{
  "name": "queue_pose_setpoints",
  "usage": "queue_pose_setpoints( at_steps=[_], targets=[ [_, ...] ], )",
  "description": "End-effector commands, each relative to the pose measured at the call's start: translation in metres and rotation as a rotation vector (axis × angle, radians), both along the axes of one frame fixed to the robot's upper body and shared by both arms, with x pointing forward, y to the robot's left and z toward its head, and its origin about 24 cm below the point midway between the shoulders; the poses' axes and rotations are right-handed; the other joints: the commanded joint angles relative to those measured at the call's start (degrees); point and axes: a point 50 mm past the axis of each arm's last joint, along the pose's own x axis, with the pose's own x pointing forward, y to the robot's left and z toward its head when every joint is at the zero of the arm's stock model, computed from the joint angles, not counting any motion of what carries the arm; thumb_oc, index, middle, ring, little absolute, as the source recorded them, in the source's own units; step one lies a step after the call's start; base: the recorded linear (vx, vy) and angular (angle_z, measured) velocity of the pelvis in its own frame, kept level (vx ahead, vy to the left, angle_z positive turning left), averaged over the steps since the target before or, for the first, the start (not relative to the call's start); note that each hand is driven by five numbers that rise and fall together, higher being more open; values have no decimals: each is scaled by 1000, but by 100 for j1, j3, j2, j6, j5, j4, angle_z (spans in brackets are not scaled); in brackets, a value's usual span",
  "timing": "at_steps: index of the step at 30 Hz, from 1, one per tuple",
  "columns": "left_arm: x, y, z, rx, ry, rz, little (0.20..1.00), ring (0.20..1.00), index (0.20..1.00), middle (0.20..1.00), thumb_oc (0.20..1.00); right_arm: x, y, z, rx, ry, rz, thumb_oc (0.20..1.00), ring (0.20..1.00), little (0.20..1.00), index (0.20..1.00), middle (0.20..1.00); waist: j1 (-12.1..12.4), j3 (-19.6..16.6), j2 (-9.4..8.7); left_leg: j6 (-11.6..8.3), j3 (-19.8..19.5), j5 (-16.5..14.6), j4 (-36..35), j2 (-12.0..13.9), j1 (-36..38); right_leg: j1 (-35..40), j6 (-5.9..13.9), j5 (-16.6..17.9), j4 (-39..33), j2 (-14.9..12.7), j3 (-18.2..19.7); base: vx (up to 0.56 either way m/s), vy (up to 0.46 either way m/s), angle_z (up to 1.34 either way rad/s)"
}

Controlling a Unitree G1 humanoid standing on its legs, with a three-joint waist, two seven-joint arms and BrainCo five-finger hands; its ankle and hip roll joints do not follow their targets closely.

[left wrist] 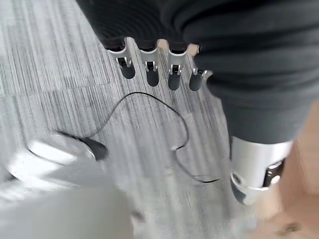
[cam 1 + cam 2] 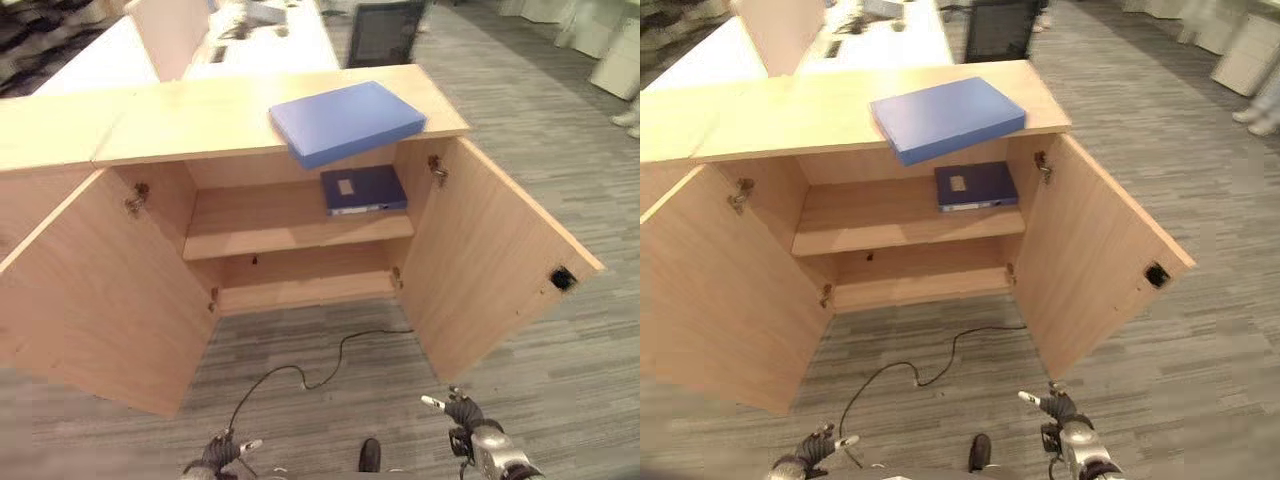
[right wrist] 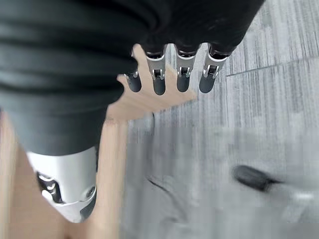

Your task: Put the empty folder in the office cabinet

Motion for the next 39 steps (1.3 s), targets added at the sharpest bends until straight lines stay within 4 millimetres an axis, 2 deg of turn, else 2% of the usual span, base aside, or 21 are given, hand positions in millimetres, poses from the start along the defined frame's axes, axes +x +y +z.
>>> queue_pose_setpoints(
  at_steps=[1,5,8,9,10,11,13,14,15,16,17,19,21,24,28,29,31,34,35,36,39],
  targets=[
    [23,17,11,57,-64,-6,1000,1000,1000,1000,1000,16,0,9,8,-90,-3,1000,1000,1000,1000,1000,-63,32,49,-95,-152,23,-496,-78,-7,204,621,-630,447,-432,398,68,-159,41],
    [16,17,9,48,-46,10,1000,1000,1000,1000,1000,8,-5,7,3,-79,-21,1000,1000,1000,1000,1000,7,125,51,-205,127,70,-167,-60,-246,514,506,-798,365,-380,126,33,-154,40],
    [11,17,8,43,-35,15,1000,1000,1000,1000,1000,7,-7,8,3,-82,-25,1000,1000,1000,1000,1000,19,175,60,-199,352,74,90,-82,-385,609,474,-857,356,-376,103,0,-51,27],
    [10,18,7,43,-28,14,1000,1000,1000,1000,1000,7,-7,8,2,-82,-29,1000,1000,1000,1000,1000,31,221,75,-207,504,137,259,-108,-492,643,457,-900,371,-391,77,-50,-26,6],
    [11,17,7,43,-27,7,1000,1000,1000,1000,1000,7,-10,8,-4,-82,-34,1000,1000,1000,1000,1000,17,380,93,-282,909,363,813,-161,-811,705,409,-961,444,-459,29,-93,-16,-6],
    [13,17,8,44,-32,4,1000,1000,1000,1000,1000,8,-11,9,-7,-86,-37,1000,1000,1000,1000,1000,-14,436,70,-279,1121,560,1063,-212,-1004,679,395,-934,463,-509,1,-107,-44,10],
    [14,17,8,44,-32,1,1000,1000,1000,1000,1000,9,-14,11,-11,-93,-47,1000,1000,1000,1000,1000,-41,500,17,-152,1631,570,1561,-192,-1400,752,360,-951,454,-590,-10,-47,-42,96],
    [14,17,8,44,-32,1,1000,1000,1000,1000,1000,9,-14,11,-11,-93,-47,1000,1000,1000,1000,1000,-39,491,20,-148,1634,552,1596,-194,-1427,740,363,-952,455,-588,-8,12,19,104],
    [14,16,8,42,-30,-2,1000,1000,1000,1000,1000,9,-16,11,-11,-94,-58,1000,1000,1000,1000,1000,-77,501,41,-141,1948,556,1469,-27,-1561,812,373,-999,434,-622,-77,113,93,51],
    [14,14,7,37,-26,-4,1000,1000,1000,1000,1000,6,-19,11,-16,-89,-80,1000,1000,1000,1000,1000,-113,449,126,-145,2434,648,820,381,-1638,939,452,-1076,374,-621,-213,348,228,46],
    [9,15,6,38,-13,-4,1000,1000,1000,1000,1000,6,-21,11,-26,-85,-89,1000,1000,1000,1000,1000,-57,387,238,-122,2685,993,-13,623,-1810,1125,535,-1150,257,-561,-209,429,232,62],
    [8,15,5,39,-8,0,1000,1000,1000,1000,1000,7,-20,11,-31,-81,-84,1000,1000,1000,1000,1000,24,373,222,-141,2737,1082,-322,608,-1844,1226,554,-1205,180,-570,-136,264,112,48],
    [3,17,4,36,3,20,1000,1000,1000,1000,1000,11,-16,11,-23,-82,-61,1000,1000,1000,1000,1000,139,326,260,-130,2616,1124,-618,579,-1776,1317,597,-1227,132,-538,12,213,115,11],
    [-4,16,2,35,24,16,1000,1000,1000,1000,1000,11,-9,9,-17,-77,-31,1000,1000,1000,1000,1000,151,168,282,-100,2524,1282,-698,526,-1592,1379,679,-1230,108,-609,112,269,203,-98],
    [-3,21,3,56,30,-11,1000,1000,1000,1000,1000,13,0,7,-6,-69,2,1000,1000,1000,1000,1000,165,42,161,102,2631,1087,-732,253,-1369,1265,860,-1191,372,-950,336,251,250,-44],
    [2,26,6,70,16,-18,1000,1000,1000,1000,1000,19,7,8,11,-86,16,1000,1000,1000,1000,1000,151,33,107,226,2709,967,-737,142,-1284,1074,912,-1153,770,-1069,463,225,269,-10],
    [4,28,8,77,9,-18,1000,1000,1000,1000,1000,22,9,9,15,-92,22,1000,1000,1000,1000,1000,154,31,86,305,2773,892,-740,93,-1238,900,959,-1112,1041,-1106,547,128,164,-35],
    [7,36,11,94,0,4,1000,1000,1000,1000,1000,30,14,11,25,-111,32,1000,1000,1000,1000,1000,119,101,94,497,2915,706,-746,-18,-1056,412,1130,-568,1882,-1182,648,127,177,-19],
    [10,40,13,99,-14,24,1000,1000,1000,1000,1000,35,16,14,27,-126,36,1000,1000,1000,1000,1000,108,189,165,604,3003,619,-728,-26,-995,168,1234,-173,2405,-1290,462,106,158,-35],
    [10,40,13,99,-14,24,1000,1000,1000,1000,1000,35,16,14,27,-127,36,1000,1000,1000,1000,1000,110,189,161,608,3007,618,-725,-32,-999,156,1239,-177,2420,-1297,470,106,149,-36],
    [6,43,13,104,-7,38,1000,1000,1000,1000,1000,34,17,13,29,-124,34,1000,1000,1000,1000,1000,76,297,294,717,3100,421,-702,-53,-773,-131,1285,67,2949,-1468,119,129,146,-31]
  ],
)
